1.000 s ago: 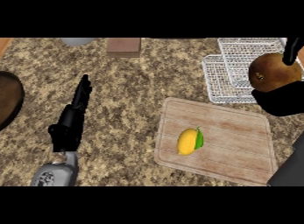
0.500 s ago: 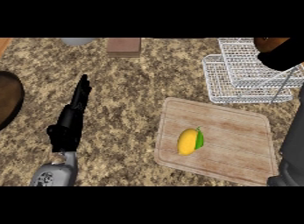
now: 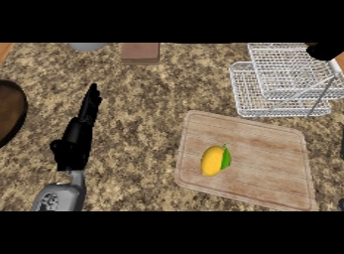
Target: Pick the pear from the cutting board and place it in the tiered basket
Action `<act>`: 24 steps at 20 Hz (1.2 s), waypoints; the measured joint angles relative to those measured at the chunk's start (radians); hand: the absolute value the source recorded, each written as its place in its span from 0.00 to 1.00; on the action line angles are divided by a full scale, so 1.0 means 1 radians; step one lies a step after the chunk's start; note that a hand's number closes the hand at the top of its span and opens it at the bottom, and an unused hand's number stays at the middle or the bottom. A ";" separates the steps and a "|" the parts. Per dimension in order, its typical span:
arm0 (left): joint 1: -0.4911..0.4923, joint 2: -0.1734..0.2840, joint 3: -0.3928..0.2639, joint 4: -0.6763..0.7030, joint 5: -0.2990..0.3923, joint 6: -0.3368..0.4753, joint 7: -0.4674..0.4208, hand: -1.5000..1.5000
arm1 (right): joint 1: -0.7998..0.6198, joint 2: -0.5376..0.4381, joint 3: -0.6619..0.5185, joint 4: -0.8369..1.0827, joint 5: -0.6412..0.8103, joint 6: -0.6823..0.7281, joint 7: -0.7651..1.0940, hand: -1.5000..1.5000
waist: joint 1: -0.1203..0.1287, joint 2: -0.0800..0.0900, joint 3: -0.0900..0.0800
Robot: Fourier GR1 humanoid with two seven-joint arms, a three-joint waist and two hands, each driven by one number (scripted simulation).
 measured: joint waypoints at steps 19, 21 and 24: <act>0.000 -0.003 -0.014 -0.012 -0.013 0.017 0.022 0.50 | -0.013 -0.017 -0.337 0.210 -0.265 -0.389 -0.034 0.00 | -0.003 -0.003 0.001; 0.003 -0.010 -0.023 -0.027 -0.020 0.026 0.037 0.50 | -0.006 -0.034 -0.370 0.180 -0.282 -0.408 -0.002 0.00 | -0.007 -0.004 0.000; 0.009 -0.004 -0.012 -0.021 -0.014 0.023 0.024 0.50 | 0.036 -0.083 -0.451 0.146 -0.339 -0.405 0.011 0.00 | -0.016 -0.005 0.000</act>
